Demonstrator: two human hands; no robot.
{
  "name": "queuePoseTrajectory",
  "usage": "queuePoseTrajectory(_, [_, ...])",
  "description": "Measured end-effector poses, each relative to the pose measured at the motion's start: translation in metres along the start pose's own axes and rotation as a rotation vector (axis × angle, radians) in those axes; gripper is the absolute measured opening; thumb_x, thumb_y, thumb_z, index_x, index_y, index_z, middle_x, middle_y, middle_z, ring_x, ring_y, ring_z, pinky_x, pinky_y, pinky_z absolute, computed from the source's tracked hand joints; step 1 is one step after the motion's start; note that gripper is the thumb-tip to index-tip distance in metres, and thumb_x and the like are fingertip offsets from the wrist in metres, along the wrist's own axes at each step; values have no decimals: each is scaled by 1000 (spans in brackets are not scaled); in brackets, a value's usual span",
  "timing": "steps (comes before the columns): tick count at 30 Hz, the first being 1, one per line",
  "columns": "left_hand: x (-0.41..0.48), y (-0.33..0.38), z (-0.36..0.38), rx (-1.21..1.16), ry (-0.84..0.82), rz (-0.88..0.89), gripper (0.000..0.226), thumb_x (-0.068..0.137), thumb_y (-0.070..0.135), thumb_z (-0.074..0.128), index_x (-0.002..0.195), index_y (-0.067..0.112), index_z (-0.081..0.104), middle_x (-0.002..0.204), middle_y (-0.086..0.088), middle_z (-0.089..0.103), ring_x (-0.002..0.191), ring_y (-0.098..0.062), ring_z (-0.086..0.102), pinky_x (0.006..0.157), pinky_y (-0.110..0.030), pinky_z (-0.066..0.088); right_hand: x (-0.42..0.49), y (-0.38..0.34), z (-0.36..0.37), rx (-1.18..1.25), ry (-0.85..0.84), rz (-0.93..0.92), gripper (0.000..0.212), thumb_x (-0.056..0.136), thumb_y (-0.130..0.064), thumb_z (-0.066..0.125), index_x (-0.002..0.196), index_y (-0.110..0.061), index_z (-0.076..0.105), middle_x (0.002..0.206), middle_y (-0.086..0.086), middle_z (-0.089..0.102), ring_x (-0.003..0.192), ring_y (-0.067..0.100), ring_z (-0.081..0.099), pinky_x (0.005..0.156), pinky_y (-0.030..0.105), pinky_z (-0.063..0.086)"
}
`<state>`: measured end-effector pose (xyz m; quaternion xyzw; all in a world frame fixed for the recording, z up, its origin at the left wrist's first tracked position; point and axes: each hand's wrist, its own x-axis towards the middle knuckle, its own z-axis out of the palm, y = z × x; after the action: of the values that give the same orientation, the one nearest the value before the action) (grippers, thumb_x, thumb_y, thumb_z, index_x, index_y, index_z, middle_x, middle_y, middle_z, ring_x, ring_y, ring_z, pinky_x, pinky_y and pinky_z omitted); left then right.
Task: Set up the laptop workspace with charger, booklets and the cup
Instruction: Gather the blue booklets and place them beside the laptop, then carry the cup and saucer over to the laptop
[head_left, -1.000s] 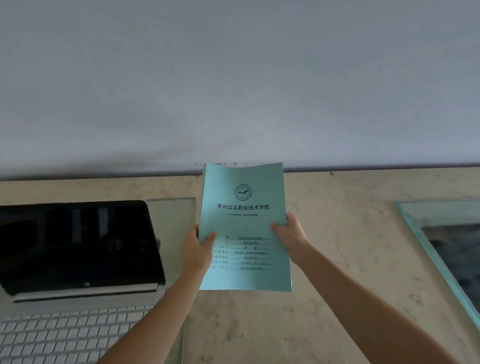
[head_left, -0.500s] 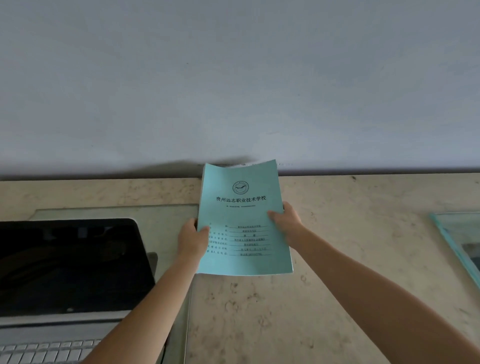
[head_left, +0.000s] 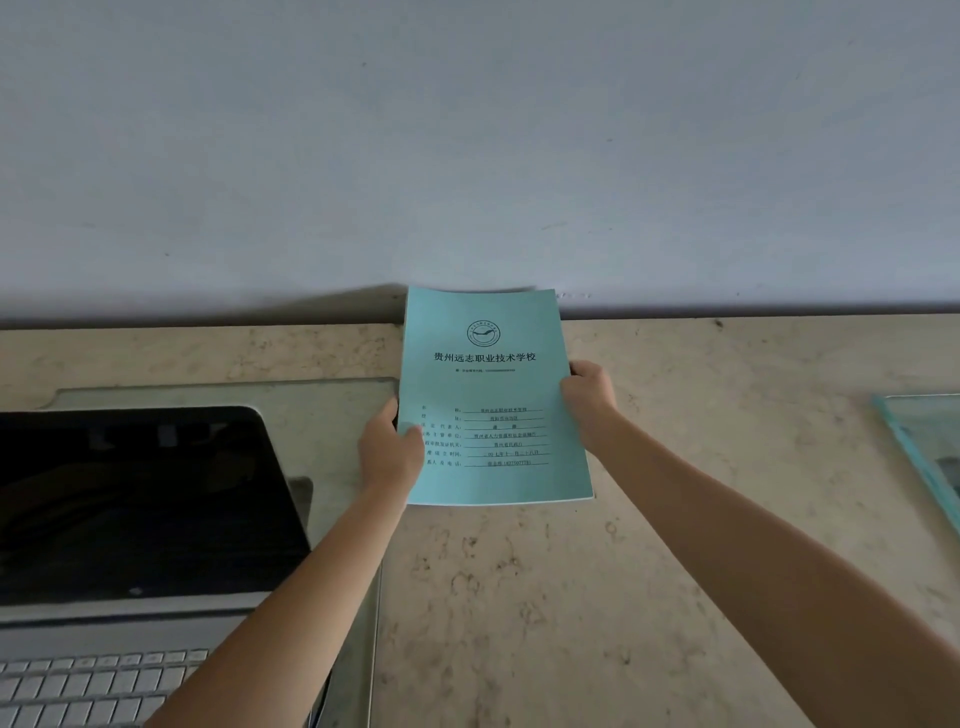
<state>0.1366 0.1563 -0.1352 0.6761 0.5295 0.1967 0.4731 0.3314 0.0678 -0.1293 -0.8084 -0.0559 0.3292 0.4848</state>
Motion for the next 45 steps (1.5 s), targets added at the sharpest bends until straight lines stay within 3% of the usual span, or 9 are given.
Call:
queuePoseTrajectory(10, [-3, -1, 0, 66, 26, 87, 26, 82, -8, 44, 92, 8, 61, 90, -12, 67, 54, -10, 50, 34, -6, 33, -15, -1, -16, 38, -137, -35, 19, 83, 5, 38, 83, -10, 50, 86, 13, 52, 79, 22, 48, 71, 33, 35])
queuePoseTrajectory(15, [-11, 9, -10, 104, 7, 166, 41, 86, -3, 49, 123, 12, 58, 111, -2, 66, 66, -6, 60, 40, -10, 42, -37, 6, -29, 37, -157, -64, 29, 88, 1, 40, 64, -15, 41, 69, 2, 51, 69, 18, 48, 74, 32, 41])
queuePoseTrajectory(20, [-44, 25, -26, 54, -91, 144, 49, 88, 17, 60, 134, 7, 49, 135, -8, 57, 122, -22, 55, 99, -36, 48, -87, 20, -47, 56, -190, -117, 18, 92, -14, 55, 95, 4, 58, 96, 23, 63, 97, 36, 60, 101, 51, 41])
queuePoseTrajectory(24, [-98, 39, -40, -8, -253, 237, 50, 85, 23, 66, 129, 4, 53, 132, -7, 58, 121, -17, 54, 89, -12, 47, -147, 35, -72, 149, -159, -100, 64, 87, -20, 67, 140, 2, 40, 137, 16, 54, 123, 27, 53, 111, 45, 36])
queuePoseTrajectory(28, [-146, 51, -51, -57, -353, 234, 65, 81, 30, 69, 136, 6, 46, 142, -7, 49, 131, -23, 46, 107, -36, 40, -208, 50, -103, 189, -69, -98, 61, 83, -21, 72, 137, -4, 48, 134, 11, 57, 121, 21, 55, 109, 37, 39])
queuePoseTrajectory(33, [-210, 71, -44, -80, -498, 294, 34, 70, 43, 75, 92, 20, 65, 98, 2, 66, 102, -21, 57, 81, -27, 41, -288, 72, -166, 190, -6, -110, 64, 85, -21, 70, 139, 0, 44, 140, 15, 52, 129, 23, 49, 109, 33, 35])
queuePoseTrajectory(36, [-249, 77, -25, -98, -608, 298, 64, 78, 23, 74, 130, -7, 49, 136, -21, 52, 127, -28, 50, 103, -30, 38, -332, 95, -204, 204, 74, -123, 66, 84, -27, 71, 140, -4, 44, 141, 12, 51, 130, 23, 48, 112, 35, 35])
queuePoseTrajectory(42, [-337, 83, 31, -86, -868, 296, 65, 82, 17, 69, 134, -9, 42, 141, -24, 45, 130, -26, 47, 106, -31, 36, -418, 158, -280, 396, 350, -92, 61, 84, -24, 71, 132, 7, 49, 137, 28, 51, 130, 42, 44, 111, 46, 32])
queuePoseTrajectory(45, [-380, 85, 54, -79, -949, 309, 67, 81, 21, 70, 135, -6, 42, 141, -22, 46, 129, -25, 48, 106, -34, 39, -458, 192, -314, 461, 482, -73, 58, 85, -24, 70, 124, 14, 50, 113, 28, 61, 107, 41, 56, 103, 47, 39])
